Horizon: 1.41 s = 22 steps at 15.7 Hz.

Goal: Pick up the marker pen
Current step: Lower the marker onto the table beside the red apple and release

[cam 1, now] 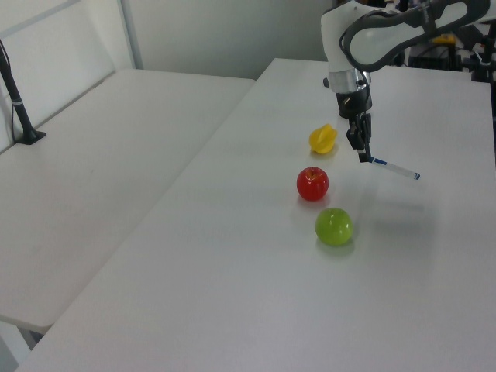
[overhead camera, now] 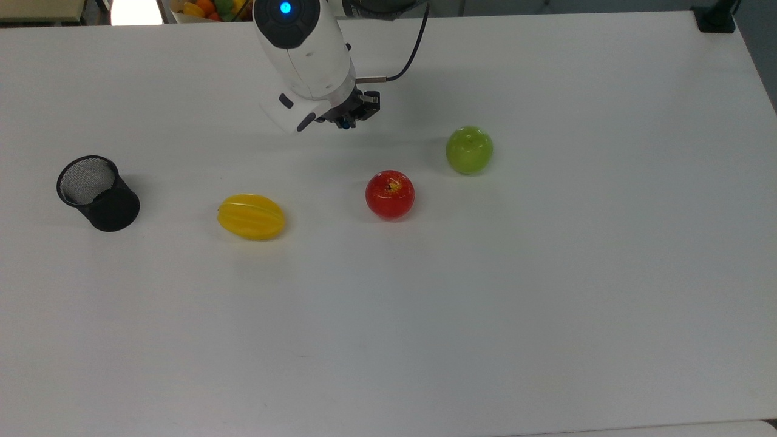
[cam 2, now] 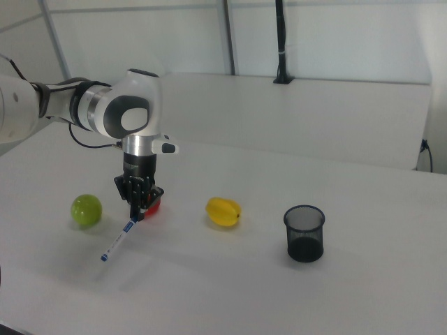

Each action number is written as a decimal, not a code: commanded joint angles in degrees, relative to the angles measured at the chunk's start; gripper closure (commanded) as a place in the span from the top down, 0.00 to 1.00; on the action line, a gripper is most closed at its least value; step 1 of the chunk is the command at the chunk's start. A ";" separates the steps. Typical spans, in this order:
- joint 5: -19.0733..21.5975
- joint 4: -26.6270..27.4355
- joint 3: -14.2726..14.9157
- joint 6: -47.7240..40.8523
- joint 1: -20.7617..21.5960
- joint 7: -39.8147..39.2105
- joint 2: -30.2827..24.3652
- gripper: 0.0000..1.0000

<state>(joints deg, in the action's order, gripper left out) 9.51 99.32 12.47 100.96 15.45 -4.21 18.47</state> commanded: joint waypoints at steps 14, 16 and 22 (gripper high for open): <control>-3.00 -0.35 -1.30 6.01 1.69 1.31 4.82 1.00; -3.18 -0.44 -1.30 6.01 1.69 1.31 4.38 1.00; -4.85 -1.23 -1.30 5.74 1.16 2.71 0.96 1.00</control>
<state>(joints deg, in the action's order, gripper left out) 6.08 97.79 11.29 106.37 16.80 -3.96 23.19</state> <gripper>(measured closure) 0.057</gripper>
